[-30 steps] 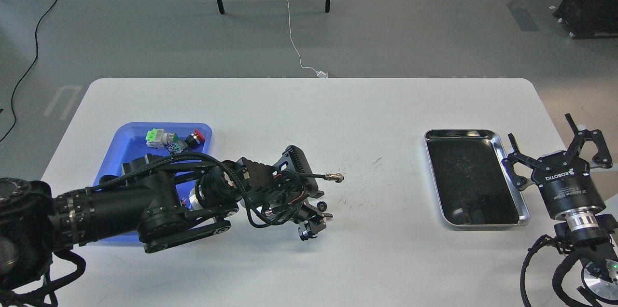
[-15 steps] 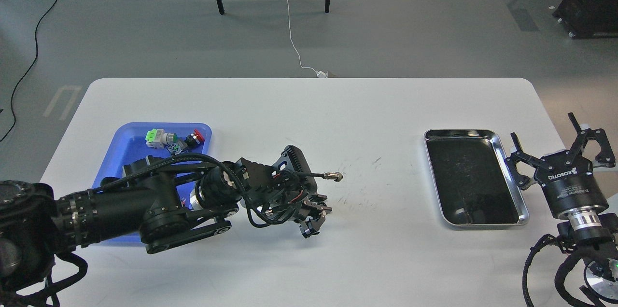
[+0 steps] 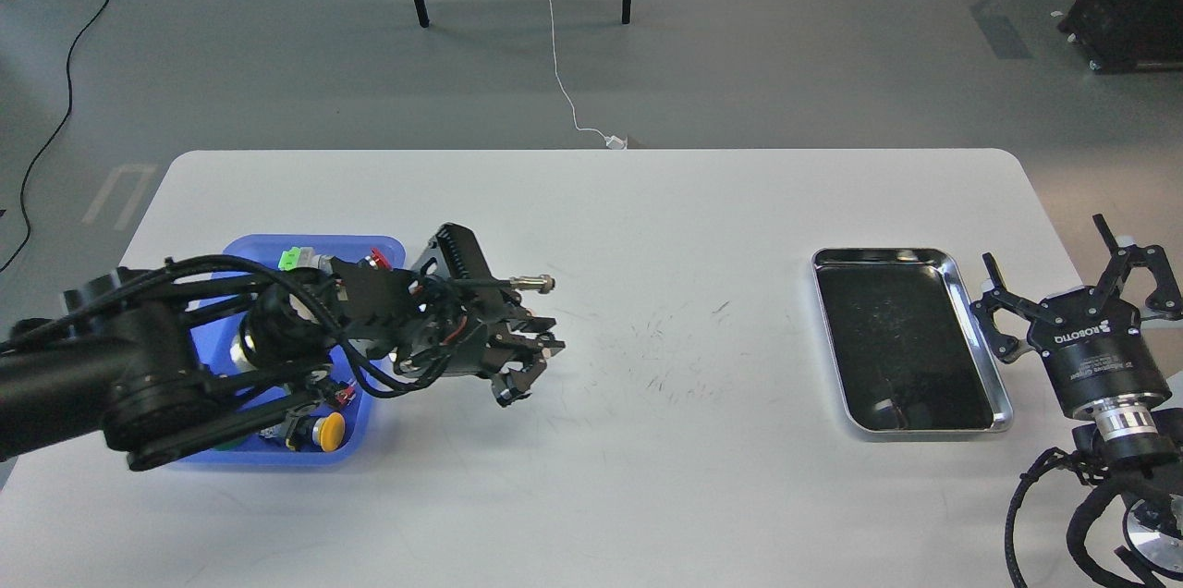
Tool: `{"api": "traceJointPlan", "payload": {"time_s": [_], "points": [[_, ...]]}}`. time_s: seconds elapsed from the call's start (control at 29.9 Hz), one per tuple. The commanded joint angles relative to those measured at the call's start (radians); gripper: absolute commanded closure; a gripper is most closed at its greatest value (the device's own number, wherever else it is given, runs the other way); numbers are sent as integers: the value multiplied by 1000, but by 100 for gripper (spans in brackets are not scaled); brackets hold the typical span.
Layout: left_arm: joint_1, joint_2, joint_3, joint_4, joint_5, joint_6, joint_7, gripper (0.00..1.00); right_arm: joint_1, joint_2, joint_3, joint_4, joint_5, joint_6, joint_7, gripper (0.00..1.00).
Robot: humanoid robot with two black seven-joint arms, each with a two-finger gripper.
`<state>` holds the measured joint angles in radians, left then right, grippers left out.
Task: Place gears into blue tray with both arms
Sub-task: 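Move the black part into the blue bin and open the left gripper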
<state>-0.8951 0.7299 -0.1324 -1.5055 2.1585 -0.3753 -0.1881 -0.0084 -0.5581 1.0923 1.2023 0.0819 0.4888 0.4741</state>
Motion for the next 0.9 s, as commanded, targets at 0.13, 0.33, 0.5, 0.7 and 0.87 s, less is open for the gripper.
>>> {"api": "traceJointPlan", "payload": {"time_s": [0.13,0.33,0.5,0.7,0.87], "points": [[42,163,19,128,-204,30,-57,89,7,9,0,3,1,0,0,1],[65,144,17,255,-212,32,-56,88,4,-2,17,25,2,0,-2,1],[68,114,19,329,-212,32,-56,88,-1,-3,38,37,2,0,-2,1],[70,91,20,334,-210,30,-44,82,-2,-3,32,37,1,0,-2,1],[87,88,22,367,-204,30,-44,70,-2,-3,34,39,2,0,-2,1]]}}
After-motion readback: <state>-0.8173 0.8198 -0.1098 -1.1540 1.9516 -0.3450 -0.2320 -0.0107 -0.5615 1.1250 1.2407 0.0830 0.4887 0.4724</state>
